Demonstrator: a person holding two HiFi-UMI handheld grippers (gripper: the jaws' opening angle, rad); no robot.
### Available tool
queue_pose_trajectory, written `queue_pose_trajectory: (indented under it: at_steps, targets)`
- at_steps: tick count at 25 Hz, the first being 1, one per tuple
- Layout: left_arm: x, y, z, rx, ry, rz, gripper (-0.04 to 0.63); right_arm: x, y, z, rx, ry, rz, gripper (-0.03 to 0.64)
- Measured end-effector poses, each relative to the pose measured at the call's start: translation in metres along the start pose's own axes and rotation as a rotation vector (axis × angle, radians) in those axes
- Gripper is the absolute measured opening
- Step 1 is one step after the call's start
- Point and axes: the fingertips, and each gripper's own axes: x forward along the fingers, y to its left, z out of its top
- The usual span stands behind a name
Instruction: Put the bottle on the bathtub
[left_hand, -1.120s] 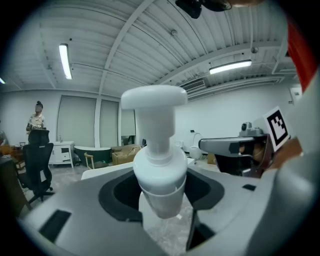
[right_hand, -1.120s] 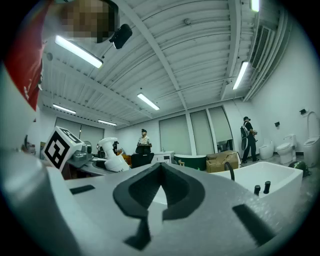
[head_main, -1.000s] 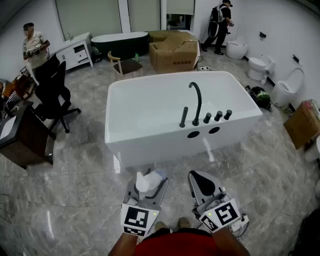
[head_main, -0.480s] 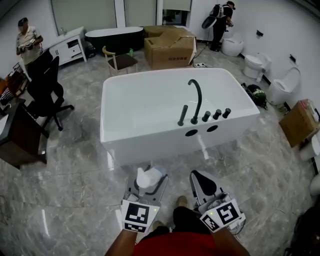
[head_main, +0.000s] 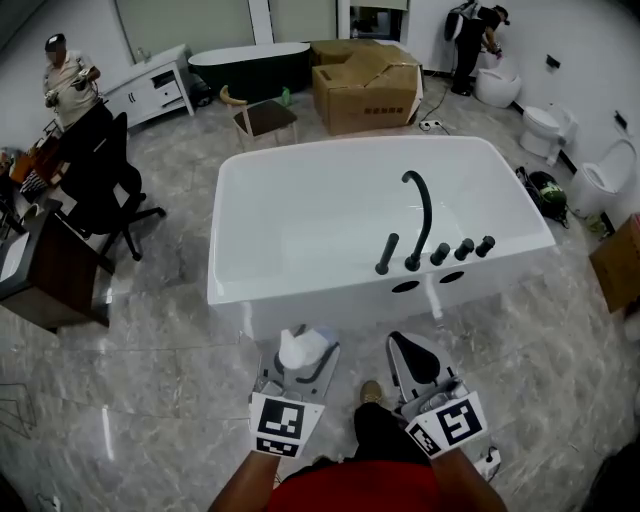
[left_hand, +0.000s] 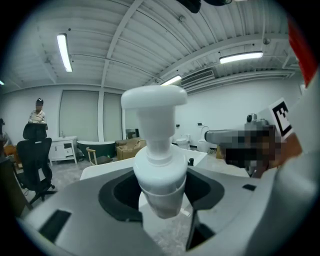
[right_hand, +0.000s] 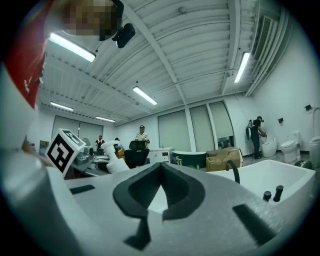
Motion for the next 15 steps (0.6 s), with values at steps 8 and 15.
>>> queue_pose_trajectory:
  at_steps: [8,15]
  targets:
    - [0.129,0.034,-0.020,-0.041,0.076,0.106,0.236,0.072,-0.111,-0.025,0.032,0.053,0.075,0.005]
    - [0.205,0.069,-0.055,-0.055,0.134,0.198,0.236,0.116,-0.166,-0.049,0.033,0.108,0.116,0.005]
